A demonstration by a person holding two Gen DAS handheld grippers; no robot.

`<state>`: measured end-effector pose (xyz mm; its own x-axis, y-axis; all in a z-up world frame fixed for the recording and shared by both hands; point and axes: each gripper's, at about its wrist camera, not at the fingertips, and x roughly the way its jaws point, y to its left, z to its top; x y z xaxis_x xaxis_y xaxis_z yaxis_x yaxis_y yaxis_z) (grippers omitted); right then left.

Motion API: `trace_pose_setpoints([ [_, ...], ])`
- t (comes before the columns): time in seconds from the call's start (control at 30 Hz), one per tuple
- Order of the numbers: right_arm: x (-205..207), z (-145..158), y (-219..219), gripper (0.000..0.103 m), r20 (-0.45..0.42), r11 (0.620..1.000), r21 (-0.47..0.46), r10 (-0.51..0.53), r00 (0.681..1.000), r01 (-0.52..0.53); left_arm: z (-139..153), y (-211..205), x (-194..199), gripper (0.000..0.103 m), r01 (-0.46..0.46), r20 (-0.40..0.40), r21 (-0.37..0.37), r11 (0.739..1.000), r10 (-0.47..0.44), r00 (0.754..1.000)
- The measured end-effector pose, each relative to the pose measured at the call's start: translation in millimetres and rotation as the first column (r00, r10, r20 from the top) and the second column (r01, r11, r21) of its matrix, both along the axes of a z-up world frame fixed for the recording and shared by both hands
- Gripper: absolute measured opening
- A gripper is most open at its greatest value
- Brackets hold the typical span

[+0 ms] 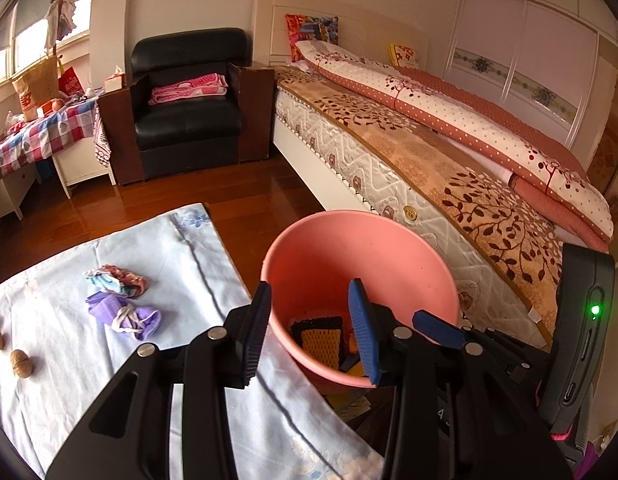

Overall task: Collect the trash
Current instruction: 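Withdraw both open tools from the basin back over the table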

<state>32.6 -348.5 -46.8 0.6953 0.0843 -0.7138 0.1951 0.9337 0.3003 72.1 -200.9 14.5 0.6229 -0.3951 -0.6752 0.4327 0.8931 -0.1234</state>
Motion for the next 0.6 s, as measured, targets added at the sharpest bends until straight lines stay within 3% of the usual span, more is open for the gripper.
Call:
trace_pose_setpoints([
  [0.6, 6.2, 8.8, 61.2, 0.033, -0.001, 0.992, -0.046, 0.114, 0.993, -0.114, 1.0, 61.3, -1.6, 0.040, -0.102, -0.003, -0.021, 0.995, 0.102, 0.995],
])
